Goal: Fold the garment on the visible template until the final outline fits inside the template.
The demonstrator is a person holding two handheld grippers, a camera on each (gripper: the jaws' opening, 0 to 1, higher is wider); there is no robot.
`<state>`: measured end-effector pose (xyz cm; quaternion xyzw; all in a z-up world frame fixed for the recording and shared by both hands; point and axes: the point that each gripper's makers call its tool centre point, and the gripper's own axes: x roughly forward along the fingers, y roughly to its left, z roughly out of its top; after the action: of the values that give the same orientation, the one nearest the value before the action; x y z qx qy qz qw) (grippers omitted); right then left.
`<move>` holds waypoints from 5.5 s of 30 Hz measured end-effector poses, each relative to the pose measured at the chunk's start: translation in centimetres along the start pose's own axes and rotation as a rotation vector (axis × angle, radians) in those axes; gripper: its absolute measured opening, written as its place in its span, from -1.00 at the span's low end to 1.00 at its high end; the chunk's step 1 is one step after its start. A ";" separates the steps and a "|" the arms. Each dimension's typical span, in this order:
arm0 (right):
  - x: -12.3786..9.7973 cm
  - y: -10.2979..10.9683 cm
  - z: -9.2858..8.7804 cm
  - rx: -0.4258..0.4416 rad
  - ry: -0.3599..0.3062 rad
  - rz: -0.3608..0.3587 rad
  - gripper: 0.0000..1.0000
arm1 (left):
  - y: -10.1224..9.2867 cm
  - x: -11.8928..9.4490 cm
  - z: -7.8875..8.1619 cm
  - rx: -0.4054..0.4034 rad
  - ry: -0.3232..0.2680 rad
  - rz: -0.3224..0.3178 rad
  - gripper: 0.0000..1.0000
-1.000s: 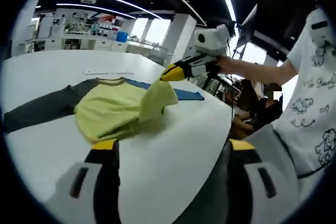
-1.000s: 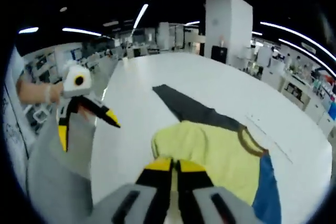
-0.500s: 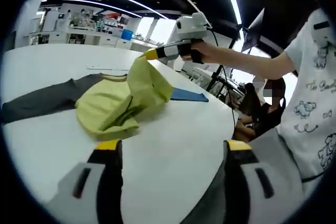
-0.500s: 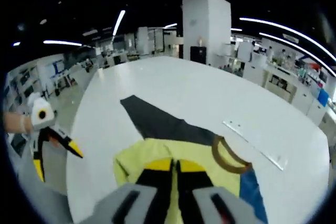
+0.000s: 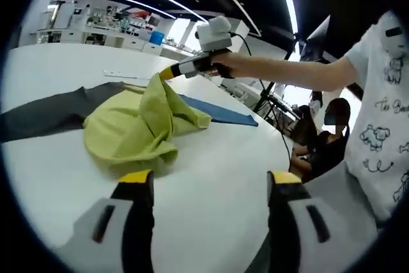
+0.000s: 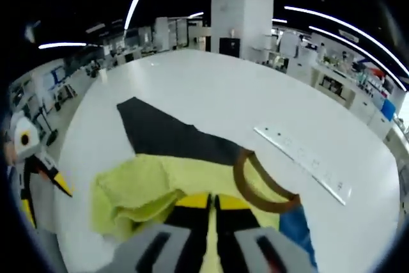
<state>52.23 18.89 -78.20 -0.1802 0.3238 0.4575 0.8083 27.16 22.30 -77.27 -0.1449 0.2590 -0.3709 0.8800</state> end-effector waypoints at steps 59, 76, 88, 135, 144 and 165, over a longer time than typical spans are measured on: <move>-7.4 0.1 -8.7 0.039 -0.052 -0.039 0.30 | 2.1 6.2 -2.3 0.287 0.177 0.253 -0.55; -10.7 3.0 -9.6 0.053 -0.082 -0.026 0.27 | 3.7 7.2 -3.6 0.360 0.251 0.296 -0.64; -10.5 4.8 -8.5 -0.038 -0.096 0.007 0.15 | 4.1 6.5 -2.7 0.304 0.197 0.323 -0.95; 1.5 5.2 -6.6 -0.382 0.031 -0.054 -0.84 | 10.6 -1.7 6.4 0.036 -0.140 0.595 -0.96; 1.7 5.1 -6.6 -0.362 0.038 -0.061 -1.00 | 10.5 -2.1 5.9 0.032 -0.136 0.591 -0.96; -9.5 6.8 -7.3 -0.056 -0.052 0.019 -1.00 | 9.1 -4.8 4.8 0.086 -0.094 0.567 -0.96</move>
<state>40.25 12.26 -76.92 -0.1877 0.2912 0.4788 0.8067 32.29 32.28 -75.68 -0.0465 0.2323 -0.1137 0.9649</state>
